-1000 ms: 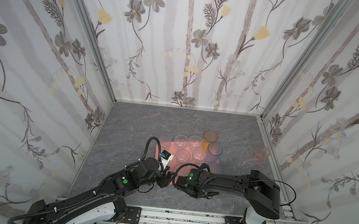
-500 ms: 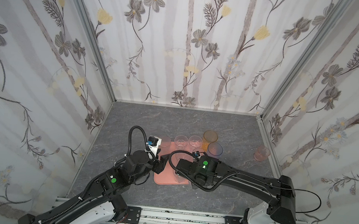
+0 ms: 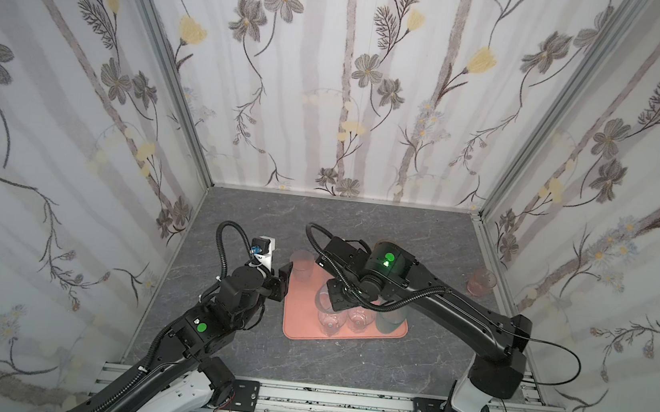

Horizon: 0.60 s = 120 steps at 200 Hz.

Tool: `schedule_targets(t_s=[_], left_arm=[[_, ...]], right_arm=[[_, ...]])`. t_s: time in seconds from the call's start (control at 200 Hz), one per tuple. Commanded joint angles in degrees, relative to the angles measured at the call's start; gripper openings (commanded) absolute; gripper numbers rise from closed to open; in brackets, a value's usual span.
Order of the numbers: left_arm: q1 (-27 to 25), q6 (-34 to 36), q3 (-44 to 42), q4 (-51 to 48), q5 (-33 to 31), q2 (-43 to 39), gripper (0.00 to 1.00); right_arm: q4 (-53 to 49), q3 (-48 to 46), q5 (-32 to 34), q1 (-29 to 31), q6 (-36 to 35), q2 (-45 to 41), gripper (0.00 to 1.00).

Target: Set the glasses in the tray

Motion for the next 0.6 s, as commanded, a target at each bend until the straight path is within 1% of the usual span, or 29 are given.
schedule_targets(t_s=[0.0,0.045,0.125,0.22,0.37,0.595], left_arm=[[3.5,-3.0,-1.8,-1.0,-3.3,1.2,0.59],[6.2,-4.4,-2.7,-1.4,-3.0,1.1,0.59],[10.9,-6.5,-3.7,-2.0,-0.3,0.4,0.59],[14.2,-7.0,-4.1,-2.1,2.9,-0.1,0.59],[15.1,-6.7,-4.7,-2.2,4.8,-0.1,0.6],[15.2,-6.6,-5.2,-2.1,5.6,1.2,0.6]], right_arm=[[6.0,5.5,0.8,-0.5,-2.4,6.8,0.0],[7.3,7.8,0.9,-0.8,-2.6,10.0,0.0],[10.1,11.4,1.1,-1.3,-2.8,14.8,0.0],[12.6,13.6,0.2,-2.1,-3.8,19.5,0.0],[10.7,16.8,-0.1,-2.2,-5.9,26.0,0.0],[9.9,16.8,2.4,-2.3,-7.8,29.0,0.01]])
